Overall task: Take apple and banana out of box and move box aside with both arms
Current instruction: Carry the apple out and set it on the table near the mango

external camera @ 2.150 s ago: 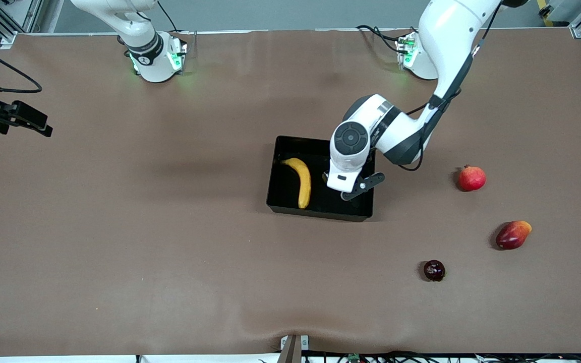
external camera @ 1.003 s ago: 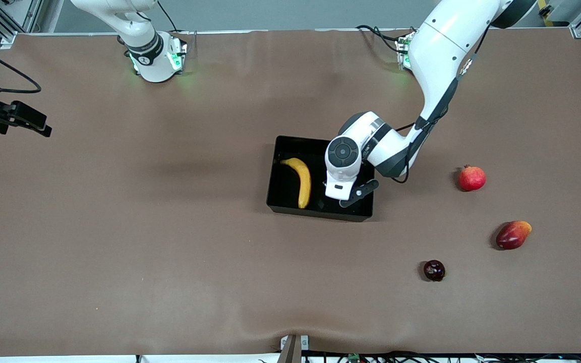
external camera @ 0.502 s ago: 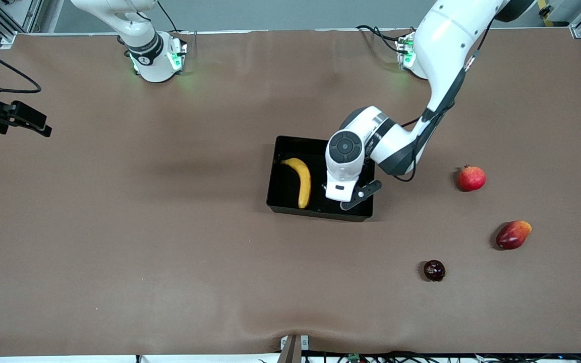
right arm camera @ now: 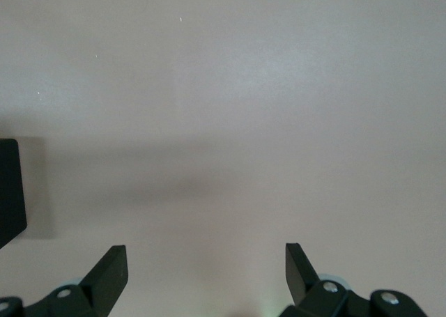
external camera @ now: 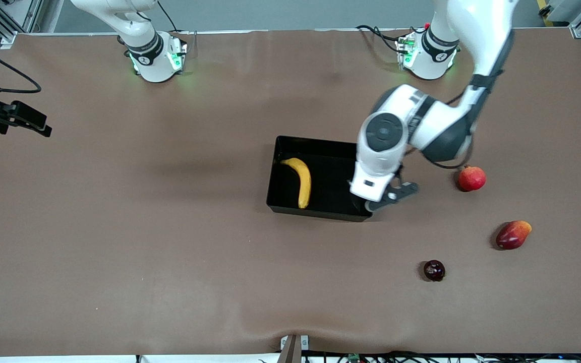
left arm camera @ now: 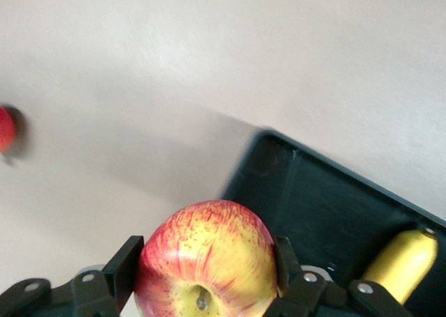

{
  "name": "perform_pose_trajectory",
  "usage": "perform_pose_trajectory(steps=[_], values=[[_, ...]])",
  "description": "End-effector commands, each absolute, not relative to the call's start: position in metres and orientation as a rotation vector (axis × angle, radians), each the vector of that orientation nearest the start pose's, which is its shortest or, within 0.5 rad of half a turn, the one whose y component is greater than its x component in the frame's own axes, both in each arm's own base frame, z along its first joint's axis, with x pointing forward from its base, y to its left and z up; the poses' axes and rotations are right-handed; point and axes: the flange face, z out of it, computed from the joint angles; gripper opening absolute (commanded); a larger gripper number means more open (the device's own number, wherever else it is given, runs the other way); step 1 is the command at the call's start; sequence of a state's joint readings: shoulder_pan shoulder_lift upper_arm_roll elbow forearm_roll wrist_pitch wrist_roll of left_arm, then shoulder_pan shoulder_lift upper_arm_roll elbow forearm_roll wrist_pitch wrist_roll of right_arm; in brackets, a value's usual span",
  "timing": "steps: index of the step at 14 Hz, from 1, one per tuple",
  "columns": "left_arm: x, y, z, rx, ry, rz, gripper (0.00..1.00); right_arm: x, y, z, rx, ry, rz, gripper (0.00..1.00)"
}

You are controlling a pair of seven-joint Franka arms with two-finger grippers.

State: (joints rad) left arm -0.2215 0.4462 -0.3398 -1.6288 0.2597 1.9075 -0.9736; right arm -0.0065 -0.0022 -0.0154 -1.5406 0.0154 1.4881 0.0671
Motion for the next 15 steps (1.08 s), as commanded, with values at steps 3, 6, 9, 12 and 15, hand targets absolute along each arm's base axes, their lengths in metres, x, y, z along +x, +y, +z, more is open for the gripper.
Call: perform_pose_trajectory(steps=[3, 6, 9, 12, 15], values=[[0.604, -0.241, 0.364, -2.939, -0.339, 0.107, 0.00, 0.545, -0.013, 0.635, -3.137, 0.142, 0.072, 1.00], [0.616, -0.204, 0.356, -2.936, -0.259, 0.139, 0.00, 0.545, -0.011, 0.635, -3.136, 0.137, 0.072, 1.00], [0.629, -0.158, 0.349, -2.951, -0.144, 0.180, 0.00, 0.546, -0.010, 0.636, -3.136, 0.137, 0.065, 1.00], [0.640, -0.121, 0.331, -2.966, -0.043, 0.212, 0.00, 0.554, 0.013, 0.622, -3.128, 0.079, 0.097, 1.00], [0.647, -0.095, 0.300, -2.988, -0.010, 0.228, 0.00, 0.560, 0.042, 0.608, -3.146, -0.005, 0.135, 1.00]])
